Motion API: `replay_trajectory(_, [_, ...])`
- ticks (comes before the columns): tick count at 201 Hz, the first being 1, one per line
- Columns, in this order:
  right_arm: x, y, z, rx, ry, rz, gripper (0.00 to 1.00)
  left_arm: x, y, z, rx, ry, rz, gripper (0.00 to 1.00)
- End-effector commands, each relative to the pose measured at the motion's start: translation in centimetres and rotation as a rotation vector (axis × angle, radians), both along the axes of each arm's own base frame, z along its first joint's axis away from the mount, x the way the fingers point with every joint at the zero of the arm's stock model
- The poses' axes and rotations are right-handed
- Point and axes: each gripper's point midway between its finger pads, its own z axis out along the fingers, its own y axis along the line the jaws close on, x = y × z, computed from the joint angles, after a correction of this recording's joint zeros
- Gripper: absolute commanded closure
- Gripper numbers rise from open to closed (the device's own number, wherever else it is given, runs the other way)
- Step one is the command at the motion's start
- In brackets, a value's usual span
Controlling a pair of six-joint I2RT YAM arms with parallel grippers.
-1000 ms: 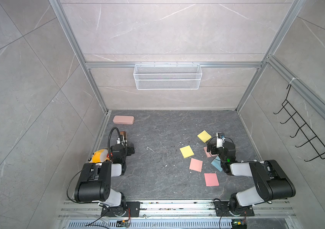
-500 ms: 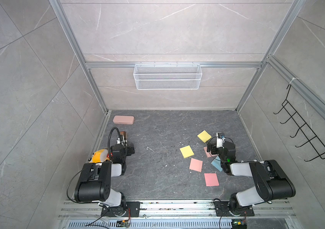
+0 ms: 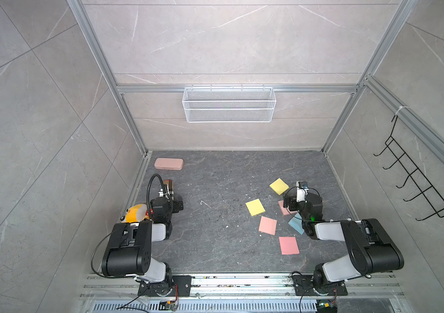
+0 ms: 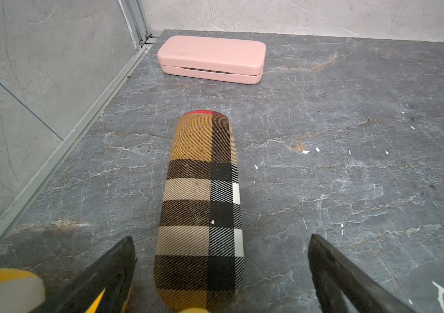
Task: Tear off pages from different memo pads
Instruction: Pick up the memo pad from the center of the board.
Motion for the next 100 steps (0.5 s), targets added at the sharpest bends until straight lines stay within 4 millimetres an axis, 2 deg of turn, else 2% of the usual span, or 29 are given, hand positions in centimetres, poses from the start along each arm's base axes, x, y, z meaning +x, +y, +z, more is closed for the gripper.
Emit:
replay_trajectory(1, [0.9,-0.5,1.8,-0.034,0.022,-0.063,0.01,0.2,-0.1,2.2,0.047,-0.103,0.019,0.0])
replay_trajectory(20, [1.0,-0.3,2.6,-0.081,0.109,-0.096,0.01,-0.6,0.2,3.5,0.079,-0.146,0.066,0.0])
replay_trajectory(49, [0.1,0.1,4.9,-0.122,0.07,-0.151,0.01,-0.6,-0.9,5.1,0.135,-0.095,0.072,0.0])
replay_trajectory(68, [-0.8,0.1,6.4,-0.133,0.109,-0.215,0.01,-1.4,-1.1,7.3,0.198,-0.118,0.152,0.0])
replay_trajectory(89, [-2.1,0.9,8.4,-0.14,0.169,-0.258,0.01,-2.6,-1.2,10.1,0.123,-0.166,0.216,0.0])
replay_trajectory(100, [-2.5,-0.2,9.1,-0.004,0.15,-0.414,0.01,-3.3,-1.0,11.0,0.039,-0.165,0.251,0.0])
